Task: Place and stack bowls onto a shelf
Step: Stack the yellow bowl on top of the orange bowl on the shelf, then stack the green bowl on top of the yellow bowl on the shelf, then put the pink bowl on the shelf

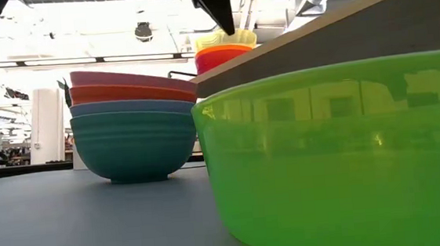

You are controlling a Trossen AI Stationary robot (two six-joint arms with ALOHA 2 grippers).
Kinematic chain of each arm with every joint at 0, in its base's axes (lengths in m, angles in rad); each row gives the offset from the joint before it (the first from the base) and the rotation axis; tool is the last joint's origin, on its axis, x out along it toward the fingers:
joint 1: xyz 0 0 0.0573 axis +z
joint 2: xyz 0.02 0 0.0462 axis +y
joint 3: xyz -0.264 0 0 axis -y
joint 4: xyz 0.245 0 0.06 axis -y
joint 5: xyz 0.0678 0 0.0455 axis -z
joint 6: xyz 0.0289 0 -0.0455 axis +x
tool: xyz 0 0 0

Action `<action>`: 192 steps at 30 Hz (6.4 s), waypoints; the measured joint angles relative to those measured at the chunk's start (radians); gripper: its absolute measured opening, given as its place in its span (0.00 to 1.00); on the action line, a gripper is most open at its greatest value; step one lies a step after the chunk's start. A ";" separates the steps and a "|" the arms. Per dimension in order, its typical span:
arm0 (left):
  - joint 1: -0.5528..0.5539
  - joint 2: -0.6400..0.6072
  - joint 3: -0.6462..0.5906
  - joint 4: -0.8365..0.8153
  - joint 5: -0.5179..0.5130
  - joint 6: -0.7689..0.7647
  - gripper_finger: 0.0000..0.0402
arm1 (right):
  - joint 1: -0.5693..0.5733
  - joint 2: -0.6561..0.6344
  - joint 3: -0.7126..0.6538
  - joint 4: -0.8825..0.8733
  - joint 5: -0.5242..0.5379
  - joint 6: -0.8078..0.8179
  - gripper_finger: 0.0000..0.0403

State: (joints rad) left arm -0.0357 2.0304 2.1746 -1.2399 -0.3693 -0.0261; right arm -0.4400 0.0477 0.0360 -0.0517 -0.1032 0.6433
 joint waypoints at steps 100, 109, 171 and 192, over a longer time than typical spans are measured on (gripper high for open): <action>-0.396 0.065 -0.540 0.765 0.252 -1.201 0.00 | 0.000 0.000 0.000 0.000 0.000 -0.026 0.61; -0.386 0.062 -0.261 0.553 0.358 -1.092 0.00 | 0.000 0.000 0.000 0.000 0.000 -0.026 0.61; 0.241 -0.033 0.068 -0.139 0.081 -0.807 0.00 | 0.001 0.000 0.000 0.000 0.000 -0.026 0.61; 0.245 -0.033 0.060 -0.102 0.086 -0.725 0.25 | 0.001 0.000 0.000 0.000 0.000 -0.026 0.61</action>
State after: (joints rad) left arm 0.2089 1.9976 2.2345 -1.3414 -0.2836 -0.7515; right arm -0.4389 0.0479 0.0360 -0.0517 -0.1036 0.6178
